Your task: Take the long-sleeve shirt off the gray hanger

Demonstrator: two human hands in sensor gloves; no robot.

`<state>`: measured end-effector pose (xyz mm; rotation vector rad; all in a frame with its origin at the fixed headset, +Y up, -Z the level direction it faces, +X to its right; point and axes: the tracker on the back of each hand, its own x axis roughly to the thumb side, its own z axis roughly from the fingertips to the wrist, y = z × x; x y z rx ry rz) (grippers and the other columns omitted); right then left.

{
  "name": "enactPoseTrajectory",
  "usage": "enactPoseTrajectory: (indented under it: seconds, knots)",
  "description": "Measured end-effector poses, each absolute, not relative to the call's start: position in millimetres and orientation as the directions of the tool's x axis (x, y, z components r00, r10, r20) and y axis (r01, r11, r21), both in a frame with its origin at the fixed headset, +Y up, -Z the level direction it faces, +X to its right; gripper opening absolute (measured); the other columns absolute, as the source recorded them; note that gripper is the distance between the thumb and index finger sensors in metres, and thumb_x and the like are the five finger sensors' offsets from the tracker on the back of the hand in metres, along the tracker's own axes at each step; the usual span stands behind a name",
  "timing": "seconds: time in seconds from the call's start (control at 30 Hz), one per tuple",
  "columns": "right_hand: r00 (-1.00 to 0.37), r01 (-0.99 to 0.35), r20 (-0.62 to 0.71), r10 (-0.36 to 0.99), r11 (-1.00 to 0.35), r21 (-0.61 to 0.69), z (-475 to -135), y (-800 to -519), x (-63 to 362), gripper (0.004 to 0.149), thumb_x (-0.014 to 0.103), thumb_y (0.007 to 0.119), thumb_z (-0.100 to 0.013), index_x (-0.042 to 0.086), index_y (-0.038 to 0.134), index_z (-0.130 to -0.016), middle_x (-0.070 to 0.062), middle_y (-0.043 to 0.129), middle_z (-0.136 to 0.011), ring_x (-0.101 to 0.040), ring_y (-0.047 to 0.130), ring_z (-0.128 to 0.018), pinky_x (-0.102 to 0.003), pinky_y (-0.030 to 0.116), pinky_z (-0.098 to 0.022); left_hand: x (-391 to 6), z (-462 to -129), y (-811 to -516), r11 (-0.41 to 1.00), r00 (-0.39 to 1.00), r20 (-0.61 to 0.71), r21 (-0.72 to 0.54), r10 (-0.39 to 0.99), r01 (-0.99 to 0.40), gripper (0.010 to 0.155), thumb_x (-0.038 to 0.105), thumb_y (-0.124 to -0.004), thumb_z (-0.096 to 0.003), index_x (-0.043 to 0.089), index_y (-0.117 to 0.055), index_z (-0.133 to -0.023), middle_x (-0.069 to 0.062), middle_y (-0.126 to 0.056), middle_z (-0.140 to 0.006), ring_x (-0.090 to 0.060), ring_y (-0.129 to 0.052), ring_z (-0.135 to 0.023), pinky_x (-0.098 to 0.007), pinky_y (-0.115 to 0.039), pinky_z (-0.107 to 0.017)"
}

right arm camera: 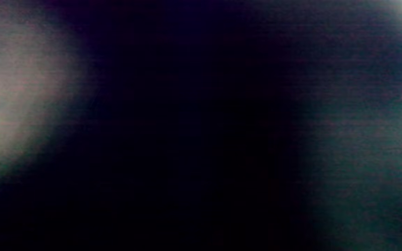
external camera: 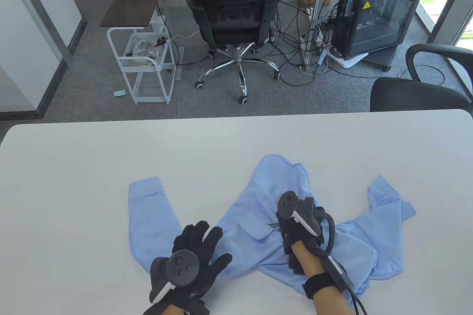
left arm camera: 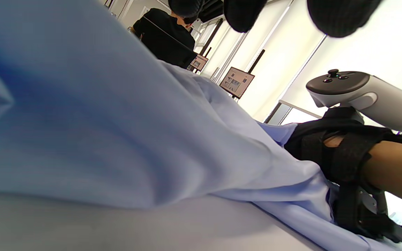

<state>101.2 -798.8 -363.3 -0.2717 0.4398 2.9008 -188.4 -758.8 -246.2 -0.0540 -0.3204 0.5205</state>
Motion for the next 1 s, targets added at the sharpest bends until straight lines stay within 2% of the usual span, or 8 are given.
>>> enactPoseTrajectory:
  seconds: [0.2,0.4,0.57,0.7,0.8,0.87,0.93,1.0]
  knots:
    - [-0.929,-0.338,-0.224,0.295,-0.922,0.188,-362,-791,113,0.048,0.04,0.071,-0.061,0.025,0.059,-0.105,-0.014,0.066,-0.108,-0.045,0.064,-0.1,-0.077,0.033,-0.073,-188,-246,-757,0.862,0.81,0.296,-0.132,0.506,-0.49,0.079,0.07,-0.065,-0.0486,0.031,-0.048,-0.115,-0.016,-0.032,-0.124,-0.058,-0.029,-0.11,-0.07,-0.023,-0.076]
    - [-0.823,-0.559,-0.195,0.533,-0.821,0.116,-354,-782,135,0.049,0.035,0.075,-0.059,0.022,0.06,-0.104,-0.008,0.081,-0.095,-0.038,0.077,-0.093,-0.077,0.039,-0.07,-182,-242,-753,0.871,0.803,0.341,-0.128,0.489,-0.475,0.079,0.07,-0.065,-0.0486,0.031,-0.047,-0.115,-0.016,-0.032,-0.124,-0.058,-0.029,-0.11,-0.07,-0.023,-0.076]
    - [-0.77,-0.637,-0.094,0.631,-0.769,0.048,-341,-770,142,0.07,0.033,0.075,-0.059,0.005,0.041,-0.113,-0.005,0.076,-0.093,-0.036,0.076,-0.091,-0.075,0.042,-0.071,-179,-240,-752,0.872,0.799,0.354,-0.131,0.486,-0.472,0.08,0.07,-0.065,-0.0485,0.031,-0.046,-0.116,-0.016,-0.032,-0.124,-0.058,-0.029,-0.111,-0.07,-0.023,-0.076]
    - [-0.733,-0.674,-0.034,0.68,-0.732,-0.1,-323,-755,146,0.087,0.05,0.076,-0.057,-0.005,0.035,-0.11,-0.006,0.08,-0.087,-0.037,0.08,-0.085,-0.077,0.042,-0.067,-179,-240,-753,0.872,0.798,0.357,-0.138,0.486,-0.469,0.08,0.07,-0.065,-0.0486,0.031,-0.046,-0.116,-0.016,-0.032,-0.124,-0.058,-0.029,-0.111,-0.07,-0.023,-0.076]
    - [-0.631,-0.773,-0.003,0.776,-0.629,-0.077,-314,-753,151,0.079,0.063,0.061,-0.061,0.004,0.052,-0.112,-0.008,0.085,-0.084,-0.04,0.082,-0.082,-0.08,0.041,-0.061,-177,-240,-753,0.874,0.798,0.36,-0.146,0.483,-0.463,0.08,0.07,-0.065,-0.0486,0.031,-0.046,-0.116,-0.016,-0.032,-0.124,-0.058,-0.029,-0.111,-0.07,-0.023,-0.076]
    - [-0.538,-0.836,-0.009,0.843,-0.535,-0.124,-308,-751,150,0.07,0.061,0.064,-0.06,0.009,0.069,-0.107,-0.011,0.086,-0.079,-0.044,0.081,-0.078,-0.08,0.034,-0.06,-176,-240,-754,0.875,0.798,0.362,-0.149,0.481,-0.46,0.08,0.07,-0.065,-0.0486,0.031,-0.046,-0.116,-0.016,-0.032,-0.124,-0.058,-0.029,-0.111,-0.07,-0.023,-0.076]
    - [-0.548,-0.833,0.011,0.837,-0.544,-0.105,-303,-746,149,0.062,0.061,0.064,-0.061,0.014,0.079,-0.098,-0.008,0.086,-0.077,-0.043,0.081,-0.078,-0.079,0.035,-0.059,-176,-239,-753,0.875,0.797,0.365,-0.15,0.482,-0.46,0.08,0.07,-0.065,-0.0485,0.031,-0.046,-0.116,-0.016,-0.032,-0.124,-0.058,-0.029,-0.111,-0.07,-0.023,-0.076]
    - [-0.55,-0.835,0.053,0.833,-0.547,-0.059,-299,-739,145,0.049,0.055,0.073,-0.06,0.019,0.083,-0.092,-0.007,0.083,-0.08,-0.043,0.079,-0.08,-0.079,0.036,-0.06,-176,-239,-753,0.874,0.794,0.369,-0.149,0.483,-0.463,0.08,0.07,-0.065,-0.0488,0.031,-0.046,-0.116,-0.016,-0.032,-0.124,-0.058,-0.028,-0.111,-0.07,-0.023,-0.076]
